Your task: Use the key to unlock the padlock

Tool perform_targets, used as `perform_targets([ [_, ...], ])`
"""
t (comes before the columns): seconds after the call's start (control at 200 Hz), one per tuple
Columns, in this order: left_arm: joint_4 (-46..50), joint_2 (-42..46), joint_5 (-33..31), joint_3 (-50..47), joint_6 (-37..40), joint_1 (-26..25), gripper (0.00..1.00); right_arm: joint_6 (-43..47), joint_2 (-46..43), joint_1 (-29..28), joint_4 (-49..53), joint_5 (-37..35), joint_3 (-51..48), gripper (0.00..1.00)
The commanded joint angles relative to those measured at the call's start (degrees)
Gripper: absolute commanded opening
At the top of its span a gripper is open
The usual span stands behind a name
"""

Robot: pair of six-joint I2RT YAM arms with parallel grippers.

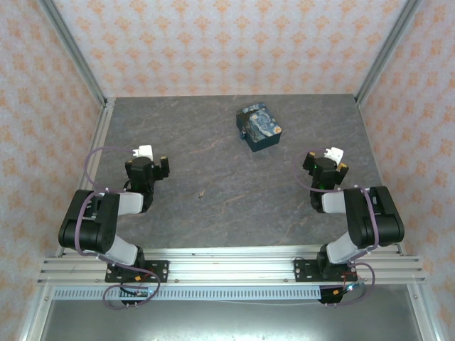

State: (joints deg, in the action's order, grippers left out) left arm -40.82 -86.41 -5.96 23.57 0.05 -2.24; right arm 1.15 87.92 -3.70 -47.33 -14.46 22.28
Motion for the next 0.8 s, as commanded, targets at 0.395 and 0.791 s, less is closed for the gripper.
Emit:
perform_targets([
  [0.395,-1.29,0.63,0.42,1.11,0.61,-0.33,1.00,-0.69,-0.62,0.01,0.24,0.56,0.48,1.00],
  [0.791,25.79,7.81,-0.89,15.29,-1.69,-0.31,1.00,1.68,-5.22,0.02,12.00,5.73,5.23,1.00],
])
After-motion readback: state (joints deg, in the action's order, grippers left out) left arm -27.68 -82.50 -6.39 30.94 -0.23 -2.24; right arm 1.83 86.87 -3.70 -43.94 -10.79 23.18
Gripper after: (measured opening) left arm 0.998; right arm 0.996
